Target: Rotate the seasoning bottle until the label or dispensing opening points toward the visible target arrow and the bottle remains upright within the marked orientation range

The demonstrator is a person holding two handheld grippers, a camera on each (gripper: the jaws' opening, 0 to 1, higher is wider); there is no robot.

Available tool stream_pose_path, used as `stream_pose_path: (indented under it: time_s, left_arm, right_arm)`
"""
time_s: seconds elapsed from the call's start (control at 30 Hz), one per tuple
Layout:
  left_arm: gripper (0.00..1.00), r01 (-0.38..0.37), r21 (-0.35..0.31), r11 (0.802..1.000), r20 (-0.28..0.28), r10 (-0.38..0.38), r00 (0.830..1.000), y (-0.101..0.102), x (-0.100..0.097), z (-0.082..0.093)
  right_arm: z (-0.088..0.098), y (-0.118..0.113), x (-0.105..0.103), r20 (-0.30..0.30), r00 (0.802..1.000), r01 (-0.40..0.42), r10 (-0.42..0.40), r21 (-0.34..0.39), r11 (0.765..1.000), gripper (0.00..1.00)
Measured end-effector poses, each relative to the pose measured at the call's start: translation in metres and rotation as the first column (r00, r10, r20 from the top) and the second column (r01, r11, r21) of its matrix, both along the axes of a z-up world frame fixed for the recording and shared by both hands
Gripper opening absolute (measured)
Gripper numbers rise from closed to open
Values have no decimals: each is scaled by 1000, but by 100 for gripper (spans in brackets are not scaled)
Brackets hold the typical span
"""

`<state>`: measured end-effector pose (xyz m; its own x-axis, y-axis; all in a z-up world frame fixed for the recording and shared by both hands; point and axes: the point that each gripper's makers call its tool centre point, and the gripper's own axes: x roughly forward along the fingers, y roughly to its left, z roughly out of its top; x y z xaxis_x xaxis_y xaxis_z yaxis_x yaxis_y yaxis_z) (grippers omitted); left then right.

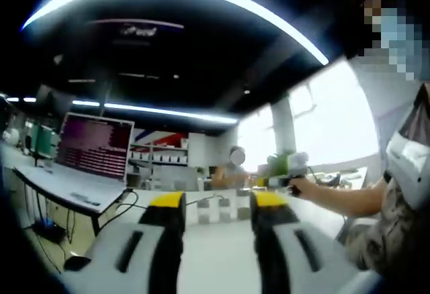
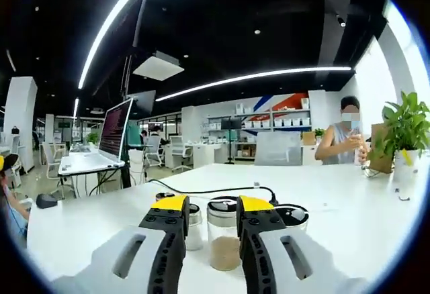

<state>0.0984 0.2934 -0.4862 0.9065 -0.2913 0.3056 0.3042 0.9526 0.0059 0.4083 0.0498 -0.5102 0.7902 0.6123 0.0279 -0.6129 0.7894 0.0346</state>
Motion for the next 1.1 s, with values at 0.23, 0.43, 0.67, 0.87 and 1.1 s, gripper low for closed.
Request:
stream_pose_path:
  time_s: [0.23, 0.43, 0.67, 0.87, 1.1]
  left_arm:
    - [40, -8, -5, 1000, -9, 8, 1000, 2, -1, -2]
    - [40, -25, -19, 1000, 4, 25, 1000, 6, -9, 0]
    - [40, -22, -20, 1000, 1, 22, 1000, 7, -7, -1]
    - [40, -24, -31, 999, -9, 24, 1000, 13, -3, -4]
    - [40, -34, -41, 999, -15, 34, 999, 19, 0, -4]
  right_arm:
    - [6, 7, 7, 37, 999, 28, -28, -8, 1000, 34]
    - [4, 16, 23, 69, 996, 59, -55, -55, 997, 36]
    - [-4, 16, 43, 52, 994, 96, -93, -68, 993, 43]
    - [-14, 18, 60, 35, 993, 118, -116, -68, 991, 44]
    - [-12, 21, 67, 54, 991, 125, -121, -79, 989, 44]
